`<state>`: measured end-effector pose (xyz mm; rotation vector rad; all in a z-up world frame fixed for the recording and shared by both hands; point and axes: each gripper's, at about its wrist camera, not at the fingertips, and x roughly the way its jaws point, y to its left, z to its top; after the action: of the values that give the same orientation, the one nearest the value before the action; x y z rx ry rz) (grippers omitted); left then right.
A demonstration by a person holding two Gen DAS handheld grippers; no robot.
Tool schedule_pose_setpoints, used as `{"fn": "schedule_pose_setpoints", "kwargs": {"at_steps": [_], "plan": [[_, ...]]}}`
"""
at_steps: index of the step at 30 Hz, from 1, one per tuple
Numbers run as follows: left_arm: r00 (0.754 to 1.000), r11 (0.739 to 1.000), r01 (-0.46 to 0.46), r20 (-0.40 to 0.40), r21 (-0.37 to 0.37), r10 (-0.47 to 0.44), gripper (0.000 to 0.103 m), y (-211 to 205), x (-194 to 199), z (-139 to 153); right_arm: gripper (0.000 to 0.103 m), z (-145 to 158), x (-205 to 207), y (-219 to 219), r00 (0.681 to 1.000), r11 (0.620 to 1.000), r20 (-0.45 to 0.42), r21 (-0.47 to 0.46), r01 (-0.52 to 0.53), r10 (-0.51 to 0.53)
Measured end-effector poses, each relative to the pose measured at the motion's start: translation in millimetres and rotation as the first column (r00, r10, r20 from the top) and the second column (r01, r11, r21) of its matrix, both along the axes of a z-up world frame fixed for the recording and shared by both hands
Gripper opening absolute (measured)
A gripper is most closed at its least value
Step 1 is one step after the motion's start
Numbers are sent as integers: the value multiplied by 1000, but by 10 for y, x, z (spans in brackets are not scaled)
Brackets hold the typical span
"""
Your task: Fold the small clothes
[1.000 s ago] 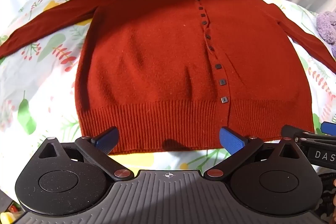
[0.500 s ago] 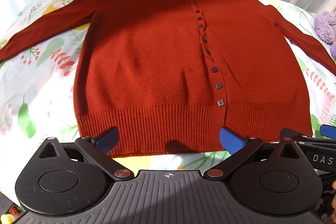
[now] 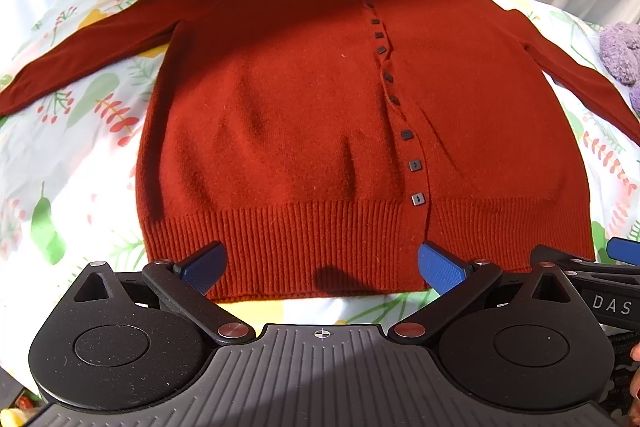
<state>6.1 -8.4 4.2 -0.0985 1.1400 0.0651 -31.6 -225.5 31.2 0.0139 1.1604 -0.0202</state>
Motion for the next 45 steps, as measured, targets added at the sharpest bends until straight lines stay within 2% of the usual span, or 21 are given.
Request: {"fn": "schedule_pose_setpoints", "kwargs": {"at_steps": [45], "plan": [[1000, 1000, -15, -26, 11, 15, 103, 6, -79, -54, 99, -56, -44, -42, 1000, 999, 1, 37, -20, 20]]}}
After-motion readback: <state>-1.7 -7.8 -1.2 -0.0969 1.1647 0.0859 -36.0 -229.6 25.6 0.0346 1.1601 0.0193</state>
